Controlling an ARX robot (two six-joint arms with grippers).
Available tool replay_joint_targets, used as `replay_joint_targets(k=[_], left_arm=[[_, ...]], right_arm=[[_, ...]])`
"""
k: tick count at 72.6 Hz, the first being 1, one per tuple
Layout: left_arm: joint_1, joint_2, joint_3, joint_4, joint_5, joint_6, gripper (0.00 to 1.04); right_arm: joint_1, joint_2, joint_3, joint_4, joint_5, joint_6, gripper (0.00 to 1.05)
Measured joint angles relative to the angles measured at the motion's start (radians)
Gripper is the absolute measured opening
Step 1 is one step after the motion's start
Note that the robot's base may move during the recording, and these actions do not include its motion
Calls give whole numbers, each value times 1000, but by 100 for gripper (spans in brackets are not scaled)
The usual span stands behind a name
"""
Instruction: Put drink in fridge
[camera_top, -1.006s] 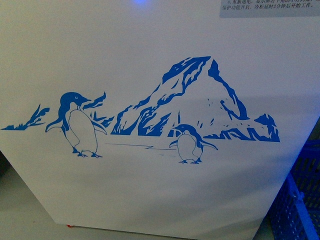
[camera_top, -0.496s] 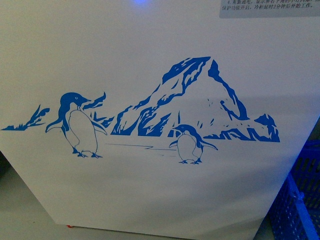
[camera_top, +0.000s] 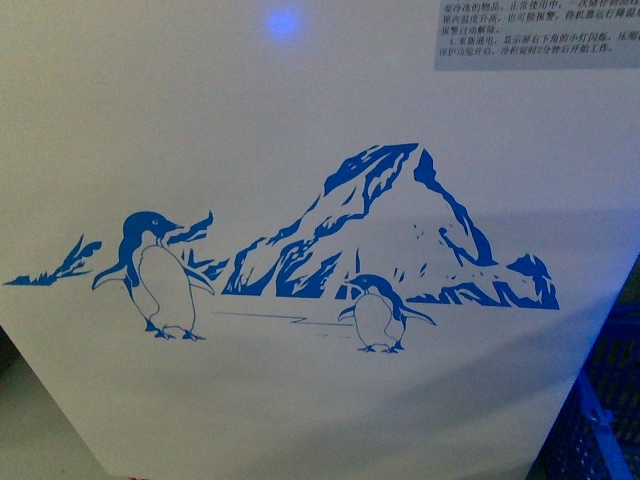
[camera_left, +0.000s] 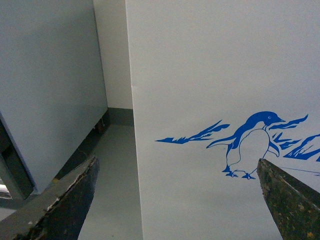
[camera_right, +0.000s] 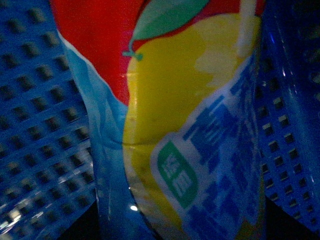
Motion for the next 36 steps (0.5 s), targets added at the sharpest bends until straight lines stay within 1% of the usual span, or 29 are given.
replay_joint_targets(k=[8,11,18,28,36], left_arm=[[0,0,0,0,0,0,97],[0,0,0,0,0,0,97],[0,0,0,0,0,0,97],[0,0,0,0,0,0,97],[0,0,0,0,0,0,97]], right_arm=[[43,-141,-113,36,-35,5,44],[70,-259,-193,47,-44,6,43],[87,-469,-324,34,-71,13,43],[82,-732,-465,-36,-88,21,43],[66,-993,-570,-144,-103,22,43]])
